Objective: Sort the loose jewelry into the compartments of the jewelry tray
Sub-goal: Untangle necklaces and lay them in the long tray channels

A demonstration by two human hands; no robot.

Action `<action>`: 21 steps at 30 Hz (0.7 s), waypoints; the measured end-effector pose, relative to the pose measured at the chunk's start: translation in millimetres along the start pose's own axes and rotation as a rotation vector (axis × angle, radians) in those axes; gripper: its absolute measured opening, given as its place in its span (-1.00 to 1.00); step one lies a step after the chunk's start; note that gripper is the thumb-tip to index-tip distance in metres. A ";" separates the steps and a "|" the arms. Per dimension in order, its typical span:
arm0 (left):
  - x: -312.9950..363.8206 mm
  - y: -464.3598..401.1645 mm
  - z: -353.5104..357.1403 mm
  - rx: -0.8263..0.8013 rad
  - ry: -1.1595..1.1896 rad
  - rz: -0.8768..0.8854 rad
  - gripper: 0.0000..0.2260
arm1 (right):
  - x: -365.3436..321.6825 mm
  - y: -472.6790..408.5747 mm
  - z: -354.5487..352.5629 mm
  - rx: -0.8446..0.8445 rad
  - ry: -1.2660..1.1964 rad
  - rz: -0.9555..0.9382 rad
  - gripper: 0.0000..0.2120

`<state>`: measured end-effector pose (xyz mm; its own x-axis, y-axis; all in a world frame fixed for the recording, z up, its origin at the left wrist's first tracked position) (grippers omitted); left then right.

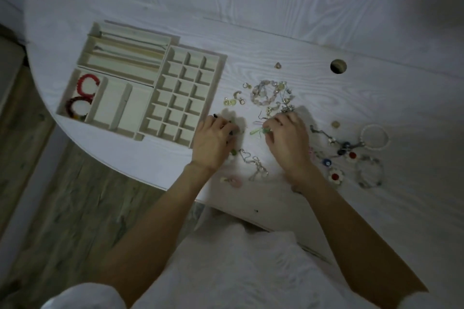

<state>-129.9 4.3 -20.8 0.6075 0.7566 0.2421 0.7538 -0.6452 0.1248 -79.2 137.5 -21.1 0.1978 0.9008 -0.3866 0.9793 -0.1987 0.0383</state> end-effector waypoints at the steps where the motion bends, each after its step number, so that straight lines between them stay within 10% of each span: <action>1: -2.6 2.7 -0.6 0.017 0.006 -0.012 -0.82 | 0.3 -0.7 0.0 -0.005 -0.021 -0.013 -0.85; 16: -8.3 34.1 -1.0 0.200 0.058 -0.066 -0.84 | -70.8 -50.6 23.3 -0.197 -0.007 -0.501 -0.87; 21: -25.4 24.8 -13.5 0.243 0.485 -0.288 -0.80 | -69.6 -48.7 -2.3 -0.213 -0.171 -0.537 -0.88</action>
<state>-130.0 -32.3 -10.8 0.2311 0.7250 0.6488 0.9409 -0.3363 0.0407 -140.6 85.4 6.0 -0.3194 0.7752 -0.5451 0.9307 0.3649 -0.0264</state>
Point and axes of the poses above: each hand's wrist, its own y-axis away from the middle knuckle, its own z-axis out of the palm, x = y × z, the point moved 10 cm from there along -y, towards the middle knuckle, and after that the axes turned 5 degrees about -x, right-handed, at the moved point
